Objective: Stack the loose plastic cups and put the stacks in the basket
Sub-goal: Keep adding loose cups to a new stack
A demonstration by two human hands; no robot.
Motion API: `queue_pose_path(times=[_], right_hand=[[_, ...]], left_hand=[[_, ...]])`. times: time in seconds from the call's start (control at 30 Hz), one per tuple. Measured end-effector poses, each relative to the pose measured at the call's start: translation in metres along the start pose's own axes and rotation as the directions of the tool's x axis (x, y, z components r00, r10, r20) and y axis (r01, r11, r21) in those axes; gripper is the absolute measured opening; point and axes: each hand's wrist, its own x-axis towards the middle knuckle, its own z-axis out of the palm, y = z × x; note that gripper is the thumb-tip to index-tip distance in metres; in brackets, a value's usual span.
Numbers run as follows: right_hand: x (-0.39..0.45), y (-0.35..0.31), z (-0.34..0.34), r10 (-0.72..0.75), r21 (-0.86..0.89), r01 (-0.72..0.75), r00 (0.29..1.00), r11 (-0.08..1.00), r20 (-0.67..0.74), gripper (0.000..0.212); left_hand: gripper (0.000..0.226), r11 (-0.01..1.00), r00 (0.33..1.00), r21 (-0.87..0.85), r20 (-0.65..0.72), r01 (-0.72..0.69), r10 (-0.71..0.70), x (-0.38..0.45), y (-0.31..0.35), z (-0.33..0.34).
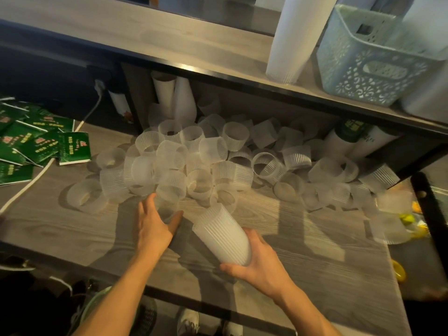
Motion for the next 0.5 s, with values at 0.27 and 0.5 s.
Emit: queue_pose_path(times=[0.27,0.5], right_hand=[[0.002,0.003,-0.01,0.011,-0.036,-0.011,1.0,0.999,-0.016,0.088],[0.006,0.0,-0.014,-0.006,-0.039,0.005,1.0,0.999,-0.022,0.086]], left_hand=[[0.061,0.892,0.984,-0.451,0.149,-0.019,0.096,-0.016,0.049,-0.033],[0.068,0.898,0.888,-0.414,0.343,-0.149,0.305,-0.022,0.078,-0.032]])
